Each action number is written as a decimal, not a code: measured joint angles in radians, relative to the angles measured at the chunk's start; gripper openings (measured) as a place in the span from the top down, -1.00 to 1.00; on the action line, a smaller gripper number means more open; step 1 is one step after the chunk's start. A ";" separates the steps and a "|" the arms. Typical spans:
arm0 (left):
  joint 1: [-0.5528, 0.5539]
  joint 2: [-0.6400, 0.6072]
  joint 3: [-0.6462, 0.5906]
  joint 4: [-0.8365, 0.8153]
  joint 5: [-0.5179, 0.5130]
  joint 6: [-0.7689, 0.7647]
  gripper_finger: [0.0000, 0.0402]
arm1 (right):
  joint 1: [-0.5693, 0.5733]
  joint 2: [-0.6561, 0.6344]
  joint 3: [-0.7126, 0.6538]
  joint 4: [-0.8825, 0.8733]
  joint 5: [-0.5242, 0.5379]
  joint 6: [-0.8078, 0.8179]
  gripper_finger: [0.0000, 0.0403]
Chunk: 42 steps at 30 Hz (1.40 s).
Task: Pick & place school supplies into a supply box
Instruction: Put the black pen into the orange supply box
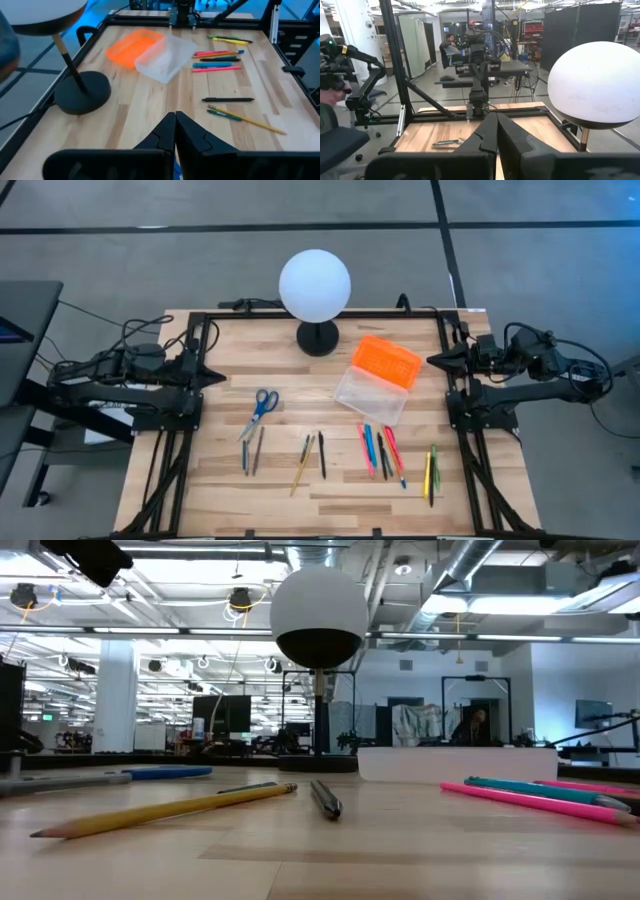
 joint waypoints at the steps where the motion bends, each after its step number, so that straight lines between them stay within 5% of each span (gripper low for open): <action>1: 0.000 0.000 0.000 -0.001 0.005 -0.001 1.00 | 0.000 0.000 0.000 0.000 0.000 0.000 1.00; 16: 0.000 0.001 -0.002 0.031 0.075 -0.123 1.00 | 0.000 0.004 0.000 0.098 0.000 0.052 1.00; 26: 0.000 0.061 -0.001 0.420 -0.018 -0.365 1.00 | -0.002 0.007 0.000 0.228 0.001 0.314 1.00; 31: 0.000 0.084 -0.002 0.407 -0.099 -0.366 1.00 | -0.002 0.007 0.000 0.260 0.001 0.382 1.00; 42: 0.000 0.136 -0.002 0.337 -0.066 -0.524 1.00 | -0.002 0.125 0.000 0.482 0.006 0.471 1.00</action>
